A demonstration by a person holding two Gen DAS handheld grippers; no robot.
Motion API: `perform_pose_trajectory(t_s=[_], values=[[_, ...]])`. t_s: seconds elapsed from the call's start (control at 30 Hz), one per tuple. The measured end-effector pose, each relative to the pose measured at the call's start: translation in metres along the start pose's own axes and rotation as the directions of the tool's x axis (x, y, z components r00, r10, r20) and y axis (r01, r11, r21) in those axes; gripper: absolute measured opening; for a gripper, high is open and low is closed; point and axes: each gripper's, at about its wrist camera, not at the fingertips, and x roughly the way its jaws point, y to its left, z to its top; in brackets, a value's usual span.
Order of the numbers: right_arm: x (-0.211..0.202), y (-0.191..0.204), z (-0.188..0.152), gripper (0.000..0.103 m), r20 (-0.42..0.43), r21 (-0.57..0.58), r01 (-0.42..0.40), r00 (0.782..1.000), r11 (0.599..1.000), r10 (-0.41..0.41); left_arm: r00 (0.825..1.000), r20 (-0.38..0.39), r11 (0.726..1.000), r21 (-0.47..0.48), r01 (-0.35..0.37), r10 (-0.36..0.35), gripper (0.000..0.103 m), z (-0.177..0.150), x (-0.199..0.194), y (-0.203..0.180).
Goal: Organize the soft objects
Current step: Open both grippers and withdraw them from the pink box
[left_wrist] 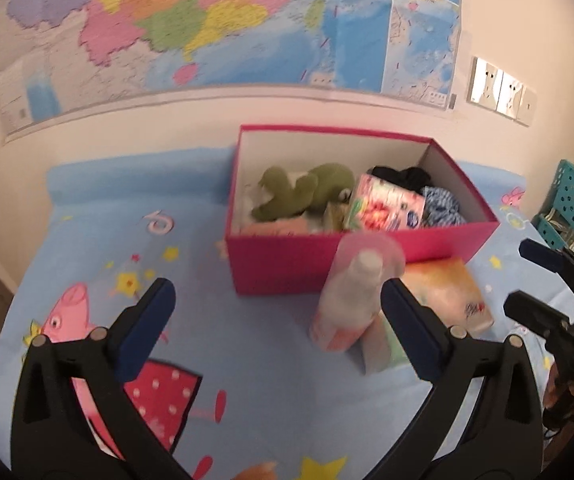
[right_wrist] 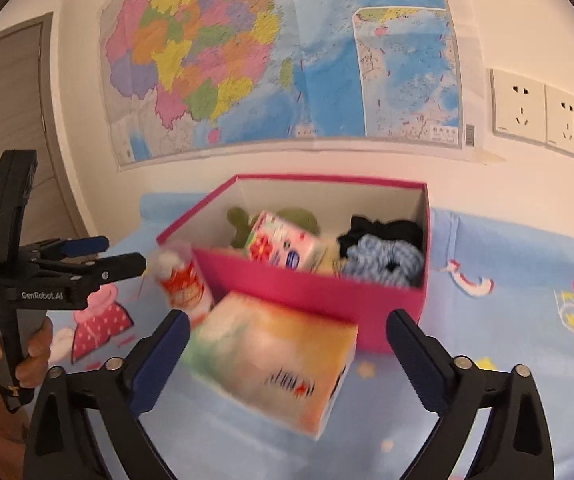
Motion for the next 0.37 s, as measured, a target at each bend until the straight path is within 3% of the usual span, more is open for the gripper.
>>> perform_pose_trajectory(t_s=[0.37], values=[[-0.008,0.016,-0.027,0.101,-0.037,-0.004,-0.016,0.999,1.0,0.016,0.998,-0.003,0.998,-0.021,-0.065,0.065,0.103,-0.027,-0.012,0.0]])
